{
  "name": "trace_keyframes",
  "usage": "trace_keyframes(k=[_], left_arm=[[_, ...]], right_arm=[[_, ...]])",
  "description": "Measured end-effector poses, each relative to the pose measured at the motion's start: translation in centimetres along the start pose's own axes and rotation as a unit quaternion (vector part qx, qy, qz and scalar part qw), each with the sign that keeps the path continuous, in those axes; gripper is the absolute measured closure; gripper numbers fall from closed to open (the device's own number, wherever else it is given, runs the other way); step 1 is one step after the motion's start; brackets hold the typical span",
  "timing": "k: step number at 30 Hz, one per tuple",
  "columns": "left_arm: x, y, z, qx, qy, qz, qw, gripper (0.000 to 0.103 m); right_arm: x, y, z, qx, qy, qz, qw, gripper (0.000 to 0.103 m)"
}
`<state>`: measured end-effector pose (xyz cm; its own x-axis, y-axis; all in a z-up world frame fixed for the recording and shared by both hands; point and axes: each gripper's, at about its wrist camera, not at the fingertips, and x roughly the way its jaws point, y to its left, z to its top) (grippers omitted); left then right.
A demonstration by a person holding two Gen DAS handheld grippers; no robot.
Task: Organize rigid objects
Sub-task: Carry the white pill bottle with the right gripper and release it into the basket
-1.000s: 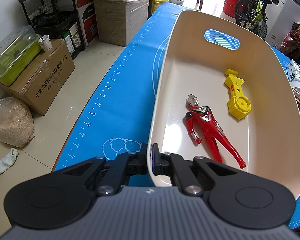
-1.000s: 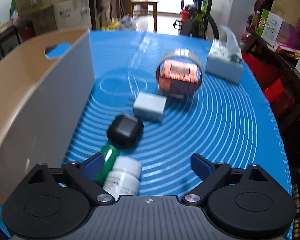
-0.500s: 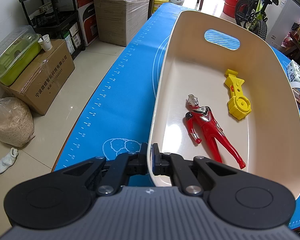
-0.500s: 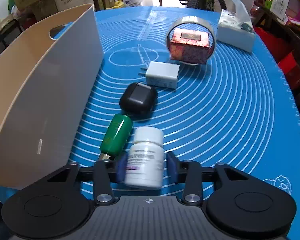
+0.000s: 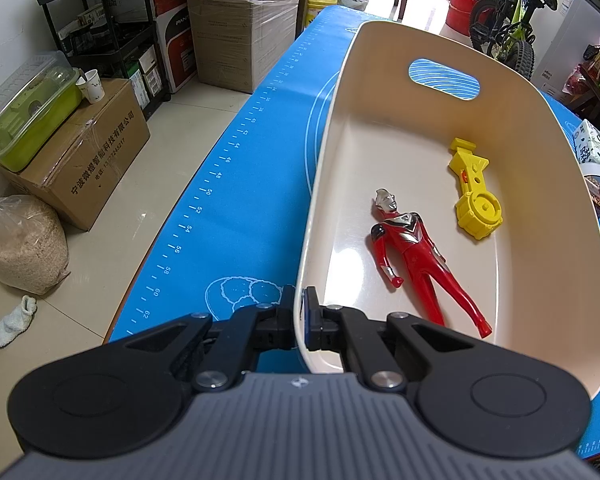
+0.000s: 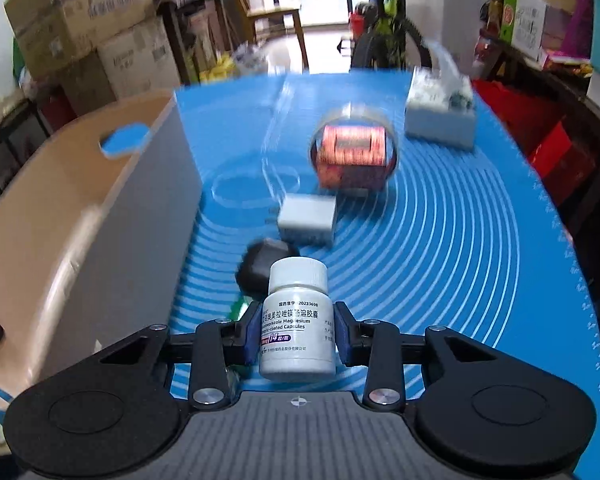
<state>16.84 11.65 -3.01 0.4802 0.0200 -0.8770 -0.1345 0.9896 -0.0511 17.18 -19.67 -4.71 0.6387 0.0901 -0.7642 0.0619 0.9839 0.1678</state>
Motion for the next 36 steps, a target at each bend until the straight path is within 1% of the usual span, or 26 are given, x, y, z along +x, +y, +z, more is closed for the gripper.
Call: trace_keyframes(k=[5,7,12,15,17,23,26,31,36], left_arm=[[0.0,-0.1,0.0,-0.001,0.0,0.0,1.0,0.098],[0.0,-0.1,0.0,-0.001,0.0,0.001,1.0,0.097],[0.0,-0.1,0.0,-0.001,0.0,0.001,1.0,0.097],[0.0,-0.1,0.0,-0.001,0.0,0.0,1.0,0.097],[0.0,-0.1,0.0,-0.001,0.0,0.0,1.0,0.097],[0.0,-0.1,0.0,-0.001,0.0,0.0,1.0,0.097],[0.0,-0.1,0.0,-0.001,0.001,-0.001,1.0,0.098],[0.0,-0.1,0.1,-0.002,0.001,-0.002,1.0,0.098],[0.0,-0.1,0.1,-0.002,0.001,-0.002,1.0,0.098]], right_arm=[[-2.8,1.3,2.0,-0.004,-0.063,0.021,0.998,0.059],[-3.6,2.3,2.7,-0.012,-0.08,0.03,0.996,0.059],[-5.0,5.1,4.2,-0.032,-0.108,0.069,0.991,0.059],[-5.3,7.0,4.9,-0.046,-0.118,0.094,0.987,0.059],[-5.1,8.5,5.2,-0.056,-0.12,0.103,0.986,0.059],[-4.1,12.7,4.6,-0.099,-0.091,0.121,0.984,0.059],[-3.1,14.4,3.8,-0.121,-0.063,0.124,0.983,0.059],[-1.0,16.7,2.2,-0.154,-0.008,0.115,0.981,0.059],[-0.1,17.7,1.1,-0.182,0.027,0.103,0.978,0.059]])
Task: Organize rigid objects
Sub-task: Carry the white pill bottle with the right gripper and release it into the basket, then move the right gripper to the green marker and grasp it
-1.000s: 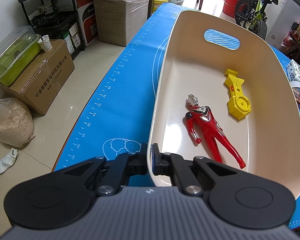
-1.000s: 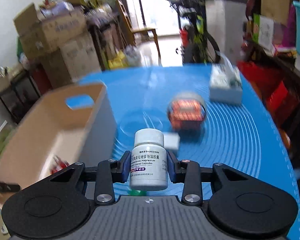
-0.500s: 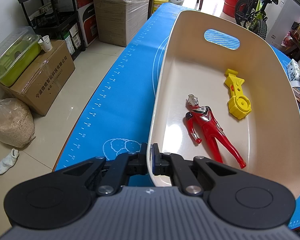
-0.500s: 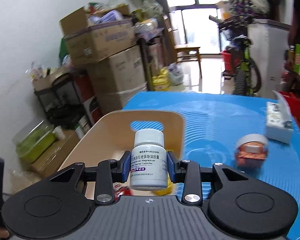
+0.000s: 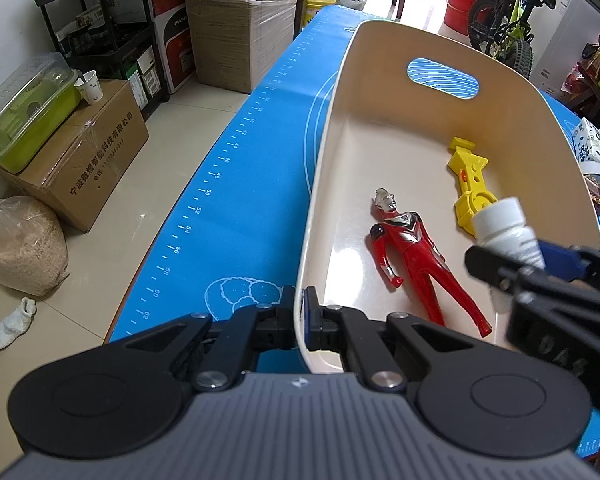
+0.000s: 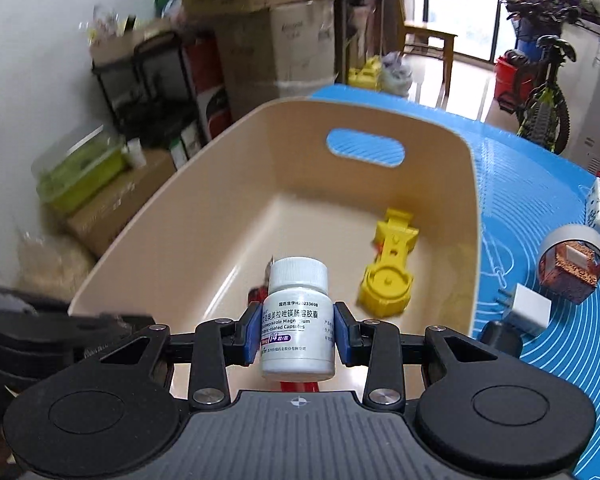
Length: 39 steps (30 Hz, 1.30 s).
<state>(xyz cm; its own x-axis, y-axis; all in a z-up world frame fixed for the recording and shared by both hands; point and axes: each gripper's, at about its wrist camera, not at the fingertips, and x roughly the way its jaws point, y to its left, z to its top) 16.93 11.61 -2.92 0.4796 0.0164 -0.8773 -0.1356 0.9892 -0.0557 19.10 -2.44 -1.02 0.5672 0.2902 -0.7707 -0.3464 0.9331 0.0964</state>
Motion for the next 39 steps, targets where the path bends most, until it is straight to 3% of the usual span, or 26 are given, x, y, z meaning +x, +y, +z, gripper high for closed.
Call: trace_keyframes(k=[9,11,12,14,19,24,31,39], left_arm=[[0.0,0.0,0.0,0.0,0.0,0.0,1.0,0.098],[0.0,0.0,0.0,-0.001,0.0,0.0,1.0,0.098],[0.0,0.0,0.0,-0.001,0.0,0.0,1.0,0.098],[0.0,0.0,0.0,-0.001,0.0,0.0,1.0,0.098],[0.0,0.0,0.0,-0.001,0.0,-0.001,1.0,0.098],[0.0,0.1,0.0,-0.004,0.0,-0.002,1.0,0.098],[0.0,0.2,0.0,-0.006,0.0,-0.003,1.0,0.098],[0.0,0.2,0.0,-0.006,0.0,-0.003,1.0,0.098]], right_arm=[[0.1,-0.5,-0.2,0.008,0.014,0.01,1.0,0.051],[-0.6,-0.9,-0.1,0.017,0.003,0.015,1.0,0.048],[-1.1,-1.1,0.0,0.02,-0.005,0.015,1.0,0.039],[-2.2,-1.7,0.2,0.03,-0.023,0.012,0.999,0.033],[-5.6,-4.1,0.7,0.068,-0.071,-0.007,0.995,0.03],[-7.7,-7.3,-0.2,0.094,-0.091,-0.049,0.99,0.027],[-6.5,-11.5,-3.4,0.118,-0.051,-0.108,0.986,0.027],[-2.4,-12.9,-5.8,0.137,0.007,-0.095,0.986,0.027]])
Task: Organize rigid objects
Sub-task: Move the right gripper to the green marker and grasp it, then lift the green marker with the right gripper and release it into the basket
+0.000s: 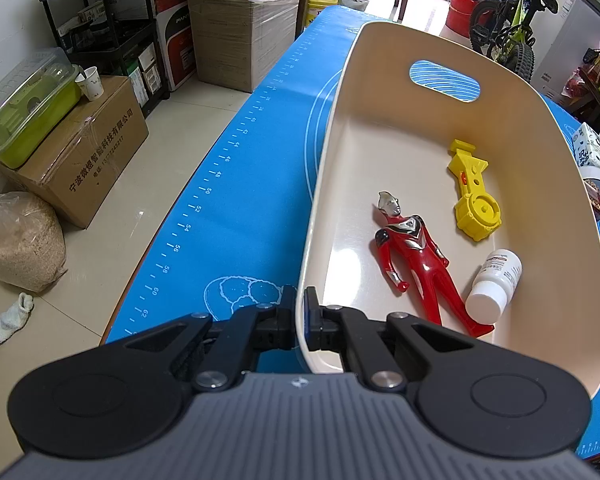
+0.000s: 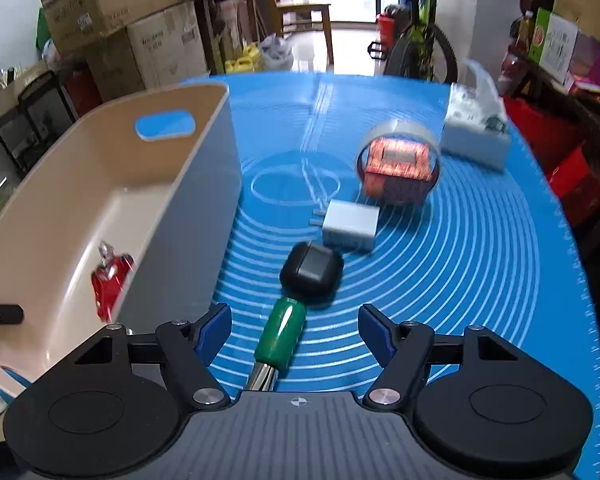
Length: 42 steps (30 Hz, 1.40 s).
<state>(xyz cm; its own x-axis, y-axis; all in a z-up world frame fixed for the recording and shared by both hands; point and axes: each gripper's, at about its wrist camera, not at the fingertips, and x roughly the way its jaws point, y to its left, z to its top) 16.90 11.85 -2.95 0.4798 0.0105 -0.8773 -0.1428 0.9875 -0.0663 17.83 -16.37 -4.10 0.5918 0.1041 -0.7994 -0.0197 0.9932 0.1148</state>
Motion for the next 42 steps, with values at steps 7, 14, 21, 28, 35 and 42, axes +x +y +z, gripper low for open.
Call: trace_keyframes(k=[7,14,21,28,35,42], left_arm=[[0.0,0.0,0.0,0.0,0.0,0.0,1.0,0.098],[0.0,0.0,0.0,0.0,0.0,0.0,1.0,0.098],[0.0,0.0,0.0,0.0,0.0,0.001,1.0,0.098],[0.0,0.1,0.0,0.0,0.001,0.002,1.0,0.098],[-0.1,0.1,0.0,-0.002,0.001,0.002,1.0,0.098],[-0.1,0.1,0.0,-0.002,0.001,0.002,1.0,0.098]], right_arm=[[3.0,-0.2,-1.2,-0.001,0.033,-0.002,0.999,0.031],[4.7,0.4,-1.5,-0.019,0.034,0.004,0.999,0.041],[5.1,1.3,-1.6,-0.039,0.029,0.0,0.999,0.064],[4.6,0.9,-1.7,-0.03,0.03,-0.002,0.999,0.07],[2.3,0.4,-0.8,-0.013,-0.009,-0.002,1.0,0.07],[-1.1,0.6,0.9,-0.004,-0.067,0.007,0.998,0.07]])
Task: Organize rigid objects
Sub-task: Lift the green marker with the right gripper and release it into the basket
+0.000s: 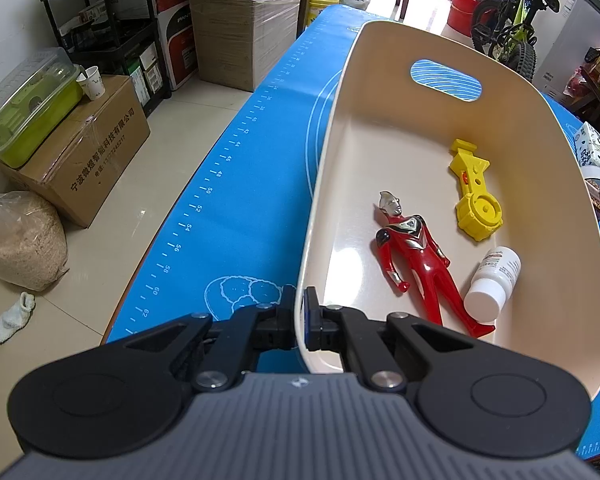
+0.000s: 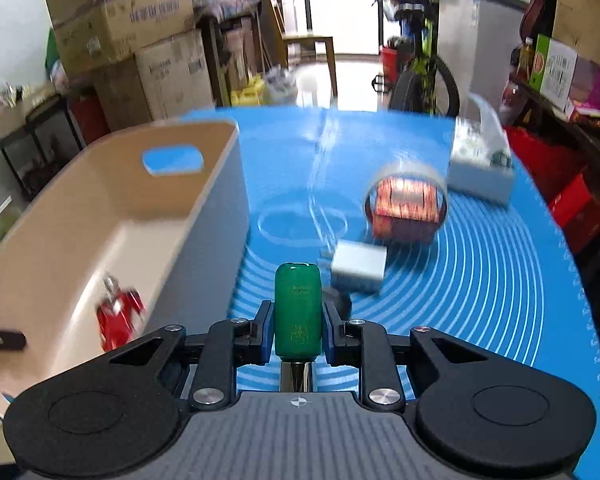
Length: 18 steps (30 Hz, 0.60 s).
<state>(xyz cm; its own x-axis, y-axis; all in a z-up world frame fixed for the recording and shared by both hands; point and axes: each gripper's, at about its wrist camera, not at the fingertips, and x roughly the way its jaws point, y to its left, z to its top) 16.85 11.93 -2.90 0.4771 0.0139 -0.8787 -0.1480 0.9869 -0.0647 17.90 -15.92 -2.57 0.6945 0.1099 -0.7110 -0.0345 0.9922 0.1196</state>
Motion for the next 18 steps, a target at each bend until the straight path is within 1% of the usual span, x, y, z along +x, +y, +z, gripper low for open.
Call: trace_keyframes(k=[7,9,14,18], left_arm=[[0.0,0.0,0.0,0.001,0.0,0.001,1.0,0.097],[0.0,0.0,0.0,0.001,0.0,0.002,1.0,0.097],[0.0,0.0,0.0,0.002,0.0,0.003,1.0,0.097],[0.0,0.0,0.0,0.002,0.0,0.002,1.0,0.097]], right_arm=[[-3.3,1.7,2.2,-0.001,-0.067,0.022,0.998,0.07],[-3.9,2.5,2.8,-0.004,-0.079,0.032,0.996,0.07],[-4.3,5.4,4.0,-0.029,-0.092,0.065,0.993,0.07],[-3.8,7.9,4.6,-0.059,-0.091,0.085,0.99,0.07]])
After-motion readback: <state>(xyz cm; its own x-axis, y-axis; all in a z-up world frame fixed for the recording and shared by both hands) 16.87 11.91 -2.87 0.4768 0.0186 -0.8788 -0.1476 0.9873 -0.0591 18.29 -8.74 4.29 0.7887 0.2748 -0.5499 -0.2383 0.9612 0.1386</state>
